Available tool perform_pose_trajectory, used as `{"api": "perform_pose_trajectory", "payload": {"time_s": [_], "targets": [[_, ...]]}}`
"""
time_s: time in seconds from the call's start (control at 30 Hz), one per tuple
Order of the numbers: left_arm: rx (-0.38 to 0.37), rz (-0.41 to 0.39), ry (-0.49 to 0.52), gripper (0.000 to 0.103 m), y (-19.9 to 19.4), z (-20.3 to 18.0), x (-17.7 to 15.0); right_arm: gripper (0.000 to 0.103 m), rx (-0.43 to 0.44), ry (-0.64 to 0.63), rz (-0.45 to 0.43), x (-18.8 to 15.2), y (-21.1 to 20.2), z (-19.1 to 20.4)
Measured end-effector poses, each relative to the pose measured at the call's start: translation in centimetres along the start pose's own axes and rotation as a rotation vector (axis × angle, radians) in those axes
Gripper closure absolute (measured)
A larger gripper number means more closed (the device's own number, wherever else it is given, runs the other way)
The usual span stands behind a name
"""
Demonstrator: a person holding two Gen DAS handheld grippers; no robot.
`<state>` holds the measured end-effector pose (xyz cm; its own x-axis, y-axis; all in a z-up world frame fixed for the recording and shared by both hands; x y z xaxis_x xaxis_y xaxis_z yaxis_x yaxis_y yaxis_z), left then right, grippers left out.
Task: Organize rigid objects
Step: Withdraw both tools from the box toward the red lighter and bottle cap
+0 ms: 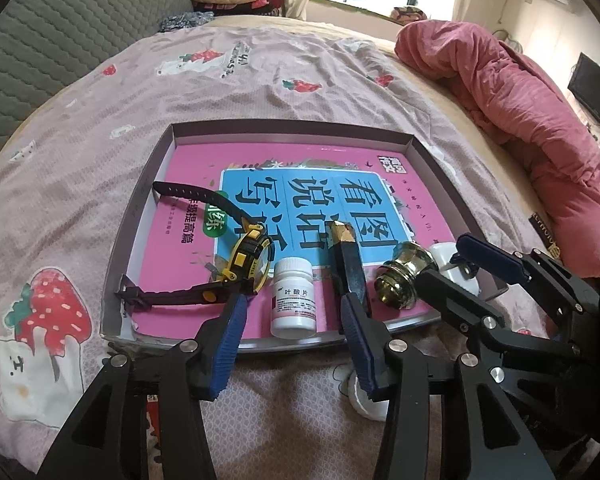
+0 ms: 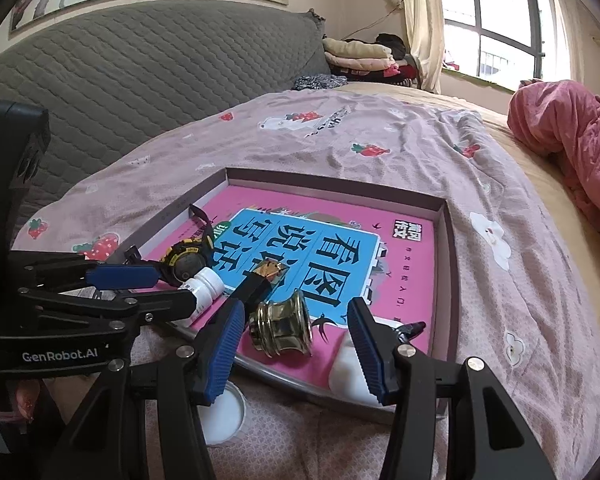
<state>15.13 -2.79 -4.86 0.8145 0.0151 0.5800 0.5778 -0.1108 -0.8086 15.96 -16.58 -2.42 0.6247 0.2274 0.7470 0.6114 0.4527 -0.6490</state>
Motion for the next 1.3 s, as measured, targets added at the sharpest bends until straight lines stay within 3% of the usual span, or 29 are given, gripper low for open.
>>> {"api": "perform_pose_trajectory", "payload": {"time_s": [0.2,0.53,0.97,1.3], "targets": [[0.01,-0.011,-0.015,0.049,-1.1,0.7,-0.4,0.041,0.017,0.037,-0.039,-0.1,-1.5,-0.3],[0.037,-0.014,-0.039,0.048,-3.5,2.7,-2.1,0.041,0.016,0.072,-0.053,-1.3,-3.3,0.3],[0.056,0.02,-0.04,0.048,-4.7,4.1,-4.5,0.041,-0.018,0.014,0.022,-4.0,-2.8,2.8],[0.084,0.07,-0.06,0.048,-4.1,5.4,-6.5,0.041,-0.028,0.039,0.067,-5.2,-2.5,2.6]]}}
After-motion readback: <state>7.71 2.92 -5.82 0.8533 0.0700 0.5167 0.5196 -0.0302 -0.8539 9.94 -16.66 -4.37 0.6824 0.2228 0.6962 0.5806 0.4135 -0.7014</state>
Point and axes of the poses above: each gripper's, at about its wrist camera, not at the fingertips, and y roughly the way its jaws point, z to its left, x to its top, the point moved 6 cm from there along y, roughly the way its jaws point, and after that the axes turned 6 degrees about y, right-handed, at the moved point
